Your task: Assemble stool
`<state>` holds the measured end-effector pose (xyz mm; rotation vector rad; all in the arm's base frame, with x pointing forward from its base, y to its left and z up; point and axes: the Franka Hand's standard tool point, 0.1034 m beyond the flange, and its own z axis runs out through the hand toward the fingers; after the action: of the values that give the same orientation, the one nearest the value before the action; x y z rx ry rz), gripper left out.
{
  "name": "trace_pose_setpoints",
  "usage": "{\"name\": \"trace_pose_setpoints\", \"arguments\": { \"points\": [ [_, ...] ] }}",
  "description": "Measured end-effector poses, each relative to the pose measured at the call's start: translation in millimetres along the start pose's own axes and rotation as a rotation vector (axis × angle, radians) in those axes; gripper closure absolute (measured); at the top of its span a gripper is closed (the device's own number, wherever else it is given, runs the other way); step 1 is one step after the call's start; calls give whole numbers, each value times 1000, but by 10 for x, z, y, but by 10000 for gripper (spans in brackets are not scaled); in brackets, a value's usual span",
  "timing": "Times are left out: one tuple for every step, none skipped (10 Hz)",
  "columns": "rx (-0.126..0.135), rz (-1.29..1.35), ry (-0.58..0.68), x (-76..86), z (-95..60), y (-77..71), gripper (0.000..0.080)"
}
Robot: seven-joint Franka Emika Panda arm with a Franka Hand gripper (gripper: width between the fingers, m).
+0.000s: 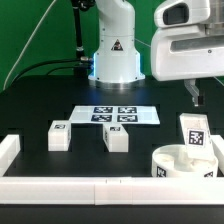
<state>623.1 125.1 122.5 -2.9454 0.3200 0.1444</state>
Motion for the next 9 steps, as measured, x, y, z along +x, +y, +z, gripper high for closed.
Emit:
{"name": "trace_pose_setpoints", "arguments": {
  "points": [
    [0, -70, 0, 2, 0, 6, 151],
    [-5, -127, 1, 1, 0, 6, 151],
    [-58, -366, 2, -2, 3, 31, 151],
    [-60, -576, -7, 9, 24, 105, 151],
    [-59, -749, -15, 42, 70, 248, 151],
    [-66, -845, -4, 70, 91, 288, 151],
    [-67, -887, -6, 68, 89, 284, 151],
    [-68, -926, -8, 72, 90, 297, 151],
    [-73, -994, -12, 77, 89, 313, 151]
  ]
}}
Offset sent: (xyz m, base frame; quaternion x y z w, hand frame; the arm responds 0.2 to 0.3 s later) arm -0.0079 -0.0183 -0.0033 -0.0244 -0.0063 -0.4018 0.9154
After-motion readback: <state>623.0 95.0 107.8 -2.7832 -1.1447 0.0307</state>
